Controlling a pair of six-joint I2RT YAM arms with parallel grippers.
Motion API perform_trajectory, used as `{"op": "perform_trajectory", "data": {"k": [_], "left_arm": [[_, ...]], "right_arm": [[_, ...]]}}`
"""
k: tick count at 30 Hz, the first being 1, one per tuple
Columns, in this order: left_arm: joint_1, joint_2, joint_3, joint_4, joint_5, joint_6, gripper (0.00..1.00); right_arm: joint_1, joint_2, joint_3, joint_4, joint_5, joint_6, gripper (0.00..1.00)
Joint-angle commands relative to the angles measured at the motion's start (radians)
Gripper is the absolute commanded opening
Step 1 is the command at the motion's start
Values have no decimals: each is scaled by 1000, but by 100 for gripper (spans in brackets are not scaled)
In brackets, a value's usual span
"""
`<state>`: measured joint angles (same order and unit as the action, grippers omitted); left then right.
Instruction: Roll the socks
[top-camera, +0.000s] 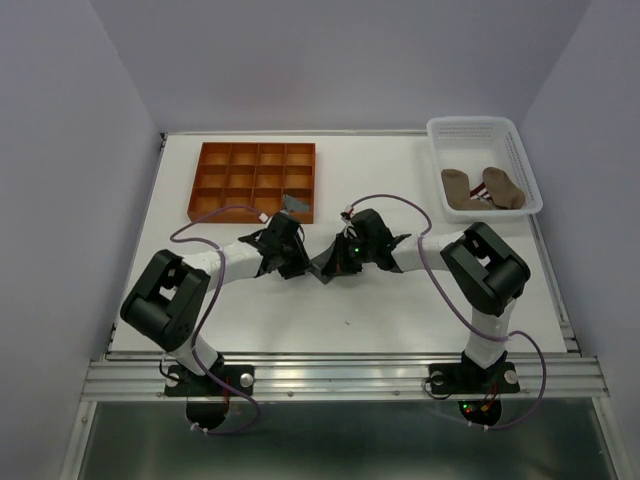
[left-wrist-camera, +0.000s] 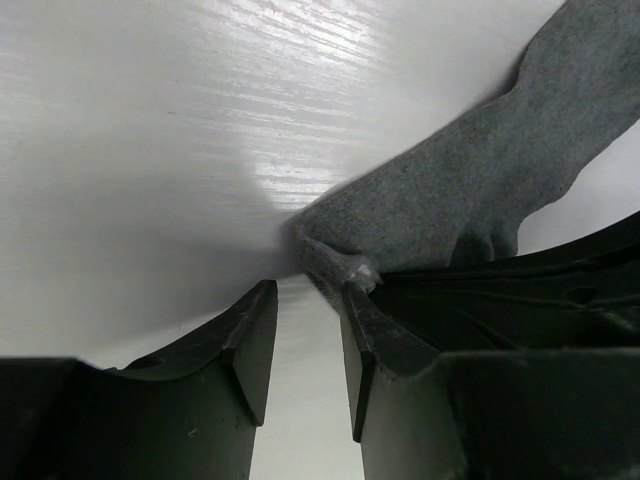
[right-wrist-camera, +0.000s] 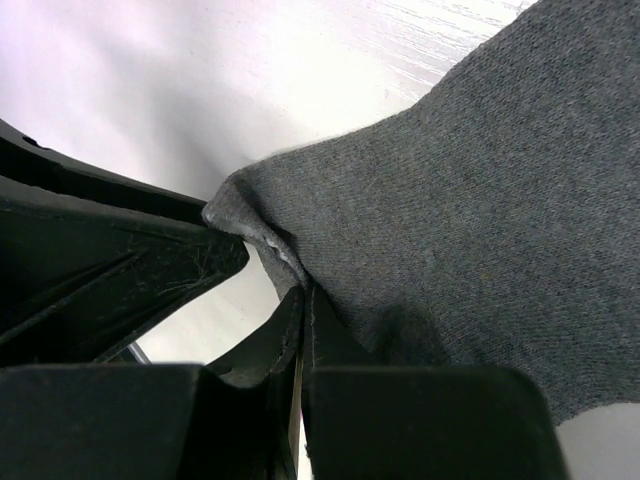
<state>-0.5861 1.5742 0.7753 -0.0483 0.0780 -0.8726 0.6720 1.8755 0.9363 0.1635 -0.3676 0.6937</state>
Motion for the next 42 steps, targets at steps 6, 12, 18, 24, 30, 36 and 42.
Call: {"op": "perform_trajectory", "data": {"k": [6, 12, 18, 24, 30, 36, 42], "left_arm": [[-4, 32, 70, 2, -29, 21, 39], [-17, 61, 93, -7, -59, 27, 22], [-31, 110, 125, -59, -101, 37, 0], [-37, 109, 147, -96, -92, 37, 0], [-38, 84, 156, -124, -86, 32, 0], [-40, 64, 153, -116, -83, 18, 0], [-40, 52, 150, -119, -83, 23, 0]], "right_arm": [[-12, 42, 2, -84, 12, -43, 1], [-12, 27, 13, -96, 10, -111, 7], [-12, -88, 16, -96, 81, -256, 19], [24, -234, -28, -76, 108, -425, 24], [161, -291, -83, -12, 223, -560, 25], [193, -217, -47, -1, 286, -579, 25], [212, -168, -40, 28, 344, -620, 26]]}}
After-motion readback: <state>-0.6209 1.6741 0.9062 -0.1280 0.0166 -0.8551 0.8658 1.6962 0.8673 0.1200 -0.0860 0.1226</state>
